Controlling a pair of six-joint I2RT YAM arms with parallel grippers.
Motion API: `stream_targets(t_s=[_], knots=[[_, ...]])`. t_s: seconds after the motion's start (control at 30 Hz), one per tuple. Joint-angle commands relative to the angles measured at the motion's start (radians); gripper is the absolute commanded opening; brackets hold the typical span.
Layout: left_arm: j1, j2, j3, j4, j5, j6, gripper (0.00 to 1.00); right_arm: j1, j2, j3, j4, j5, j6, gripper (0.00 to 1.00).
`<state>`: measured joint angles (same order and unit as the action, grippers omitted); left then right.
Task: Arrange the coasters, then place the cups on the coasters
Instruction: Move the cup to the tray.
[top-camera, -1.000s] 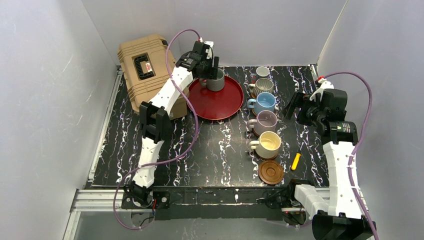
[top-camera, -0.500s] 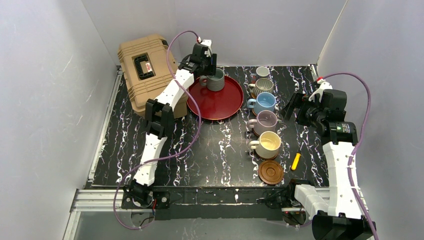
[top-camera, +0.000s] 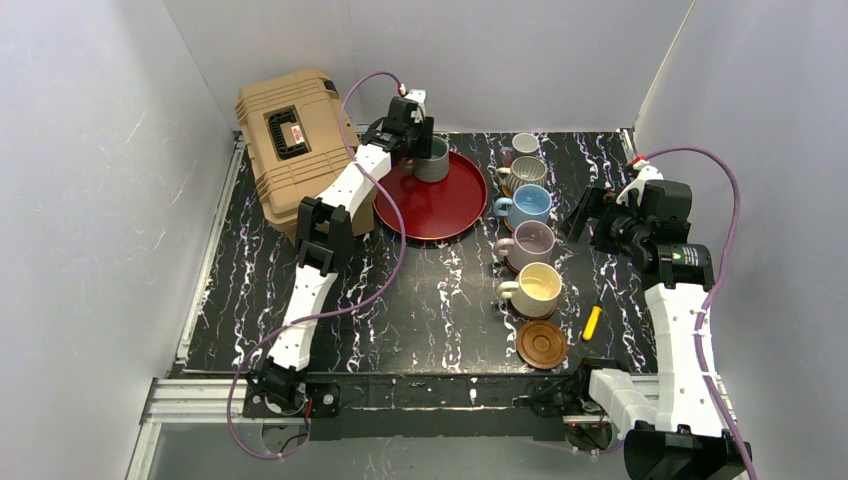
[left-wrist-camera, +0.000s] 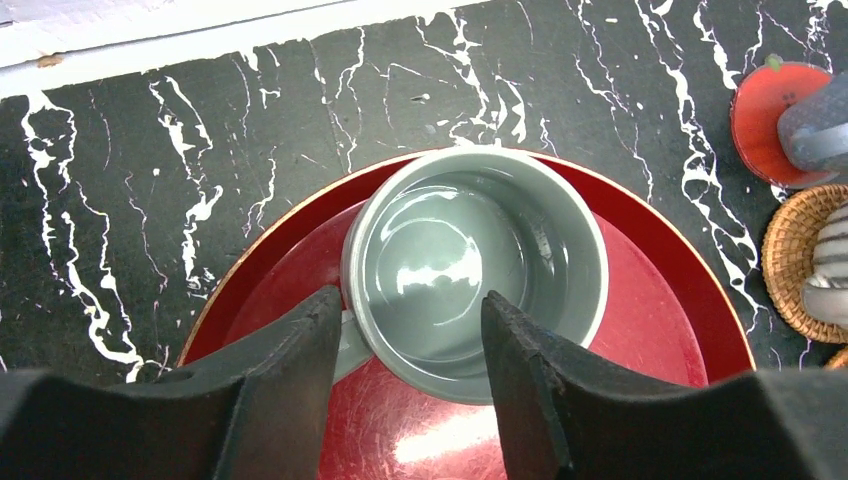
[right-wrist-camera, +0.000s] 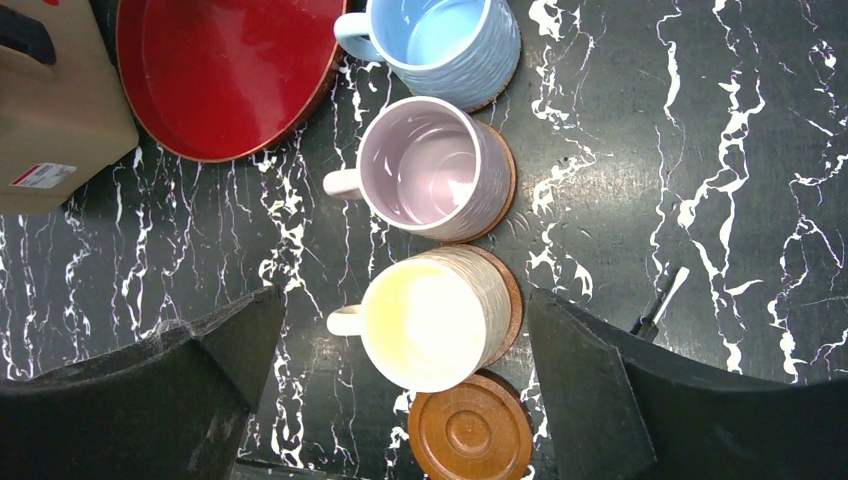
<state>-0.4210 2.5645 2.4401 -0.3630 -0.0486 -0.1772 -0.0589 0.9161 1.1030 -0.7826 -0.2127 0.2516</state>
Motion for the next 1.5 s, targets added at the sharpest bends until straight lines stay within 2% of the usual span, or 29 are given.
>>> stream_targets(t_s=[0.0, 0.13, 0.43, 0.53, 0.77, 0.9, 1.27, 1.47], knots=[[0.004, -0.007, 0.035, -0.005, 0.075, 0.011, 0.48, -0.004, -0.015, 0.006, 0.007, -0.006, -0.006, 1.0], [0.003, -0.027, 0.008, -0.009, 0.084, 0.006, 0.43, -0.004, -0.017, 0.003, 0.006, -0.006, -0.005, 1.0], [0.004, 0.006, 0.043, -0.049, 0.095, 0.016, 0.43, -0.004, -0.028, 0.003, 0.001, -0.005, -0.005, 1.0], [0.004, 0.008, 0.034, -0.057, 0.102, 0.007, 0.4, -0.004, -0.03, 0.001, 0.0, -0.004, -0.005, 1.0], [0.002, -0.046, -0.033, -0.038, 0.072, -0.045, 0.12, -0.004, -0.033, 0.001, -0.001, -0.002, -0.005, 1.0], [-0.002, -0.096, -0.063, -0.042, 0.036, -0.076, 0.0, -0.004, -0.038, 0.0, -0.002, 0.002, -0.005, 1.0], [-0.059, -0.288, -0.209, -0.103, -0.14, -0.104, 0.0, -0.004, -0.058, -0.008, -0.005, -0.001, -0.001, 1.0], [-0.084, -0.382, -0.395, -0.108, -0.191, -0.198, 0.0, -0.004, -0.079, -0.015, -0.006, -0.012, 0.004, 1.0]])
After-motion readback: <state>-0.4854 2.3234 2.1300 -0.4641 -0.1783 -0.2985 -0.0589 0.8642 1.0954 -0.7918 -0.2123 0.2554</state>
